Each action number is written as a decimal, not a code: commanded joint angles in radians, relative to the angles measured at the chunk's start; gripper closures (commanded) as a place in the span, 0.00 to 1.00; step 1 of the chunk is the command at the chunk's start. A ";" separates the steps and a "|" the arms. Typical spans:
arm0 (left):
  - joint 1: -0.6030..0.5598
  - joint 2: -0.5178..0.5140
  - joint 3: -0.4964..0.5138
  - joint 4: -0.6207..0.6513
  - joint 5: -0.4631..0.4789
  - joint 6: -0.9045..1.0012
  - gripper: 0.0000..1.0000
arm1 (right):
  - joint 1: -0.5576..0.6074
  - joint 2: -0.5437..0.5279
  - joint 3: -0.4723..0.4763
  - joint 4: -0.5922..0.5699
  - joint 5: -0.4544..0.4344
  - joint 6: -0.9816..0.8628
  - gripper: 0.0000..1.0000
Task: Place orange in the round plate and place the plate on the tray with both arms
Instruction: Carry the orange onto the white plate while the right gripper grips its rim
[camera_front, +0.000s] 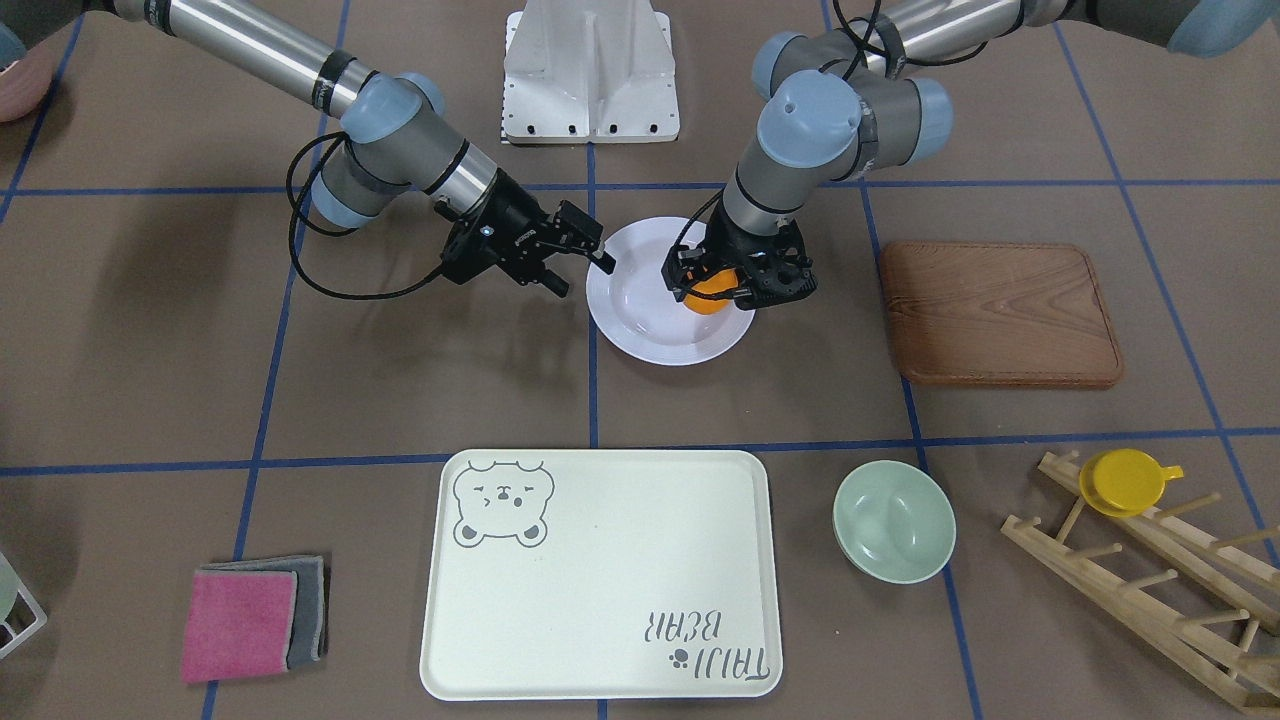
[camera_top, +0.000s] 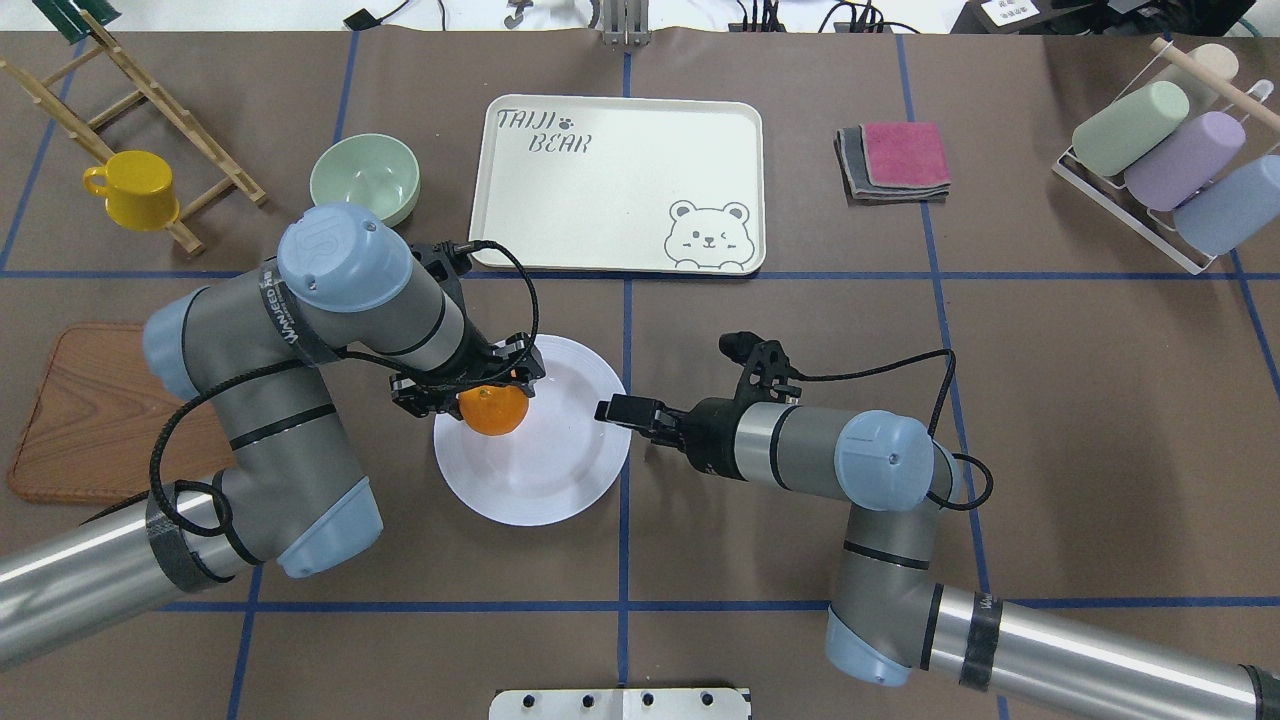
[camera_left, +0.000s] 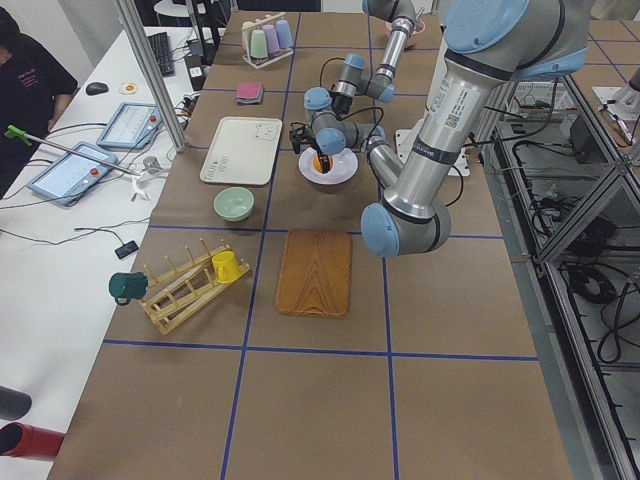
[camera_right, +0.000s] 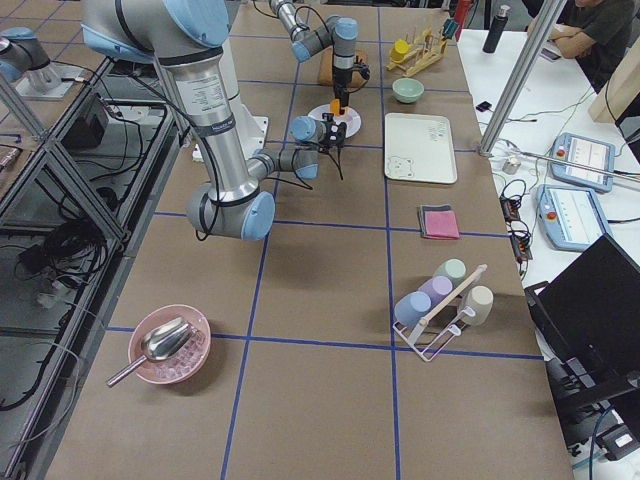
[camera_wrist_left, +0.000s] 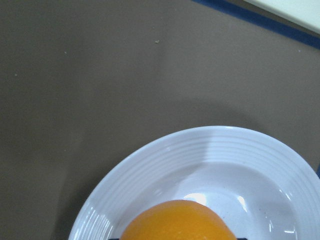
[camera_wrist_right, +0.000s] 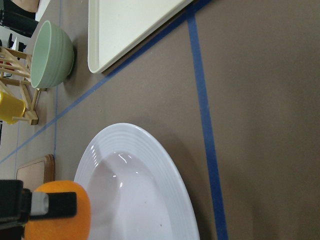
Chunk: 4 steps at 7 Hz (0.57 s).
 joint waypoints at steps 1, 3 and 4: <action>-0.001 0.004 0.001 -0.001 0.001 0.005 0.03 | -0.008 0.011 -0.002 0.001 -0.001 0.009 0.01; -0.004 0.007 -0.007 -0.001 0.001 0.008 0.03 | -0.028 0.013 -0.004 0.004 -0.016 0.011 0.01; -0.011 0.008 -0.010 -0.001 0.000 0.012 0.03 | -0.039 0.018 -0.010 0.021 -0.035 0.011 0.01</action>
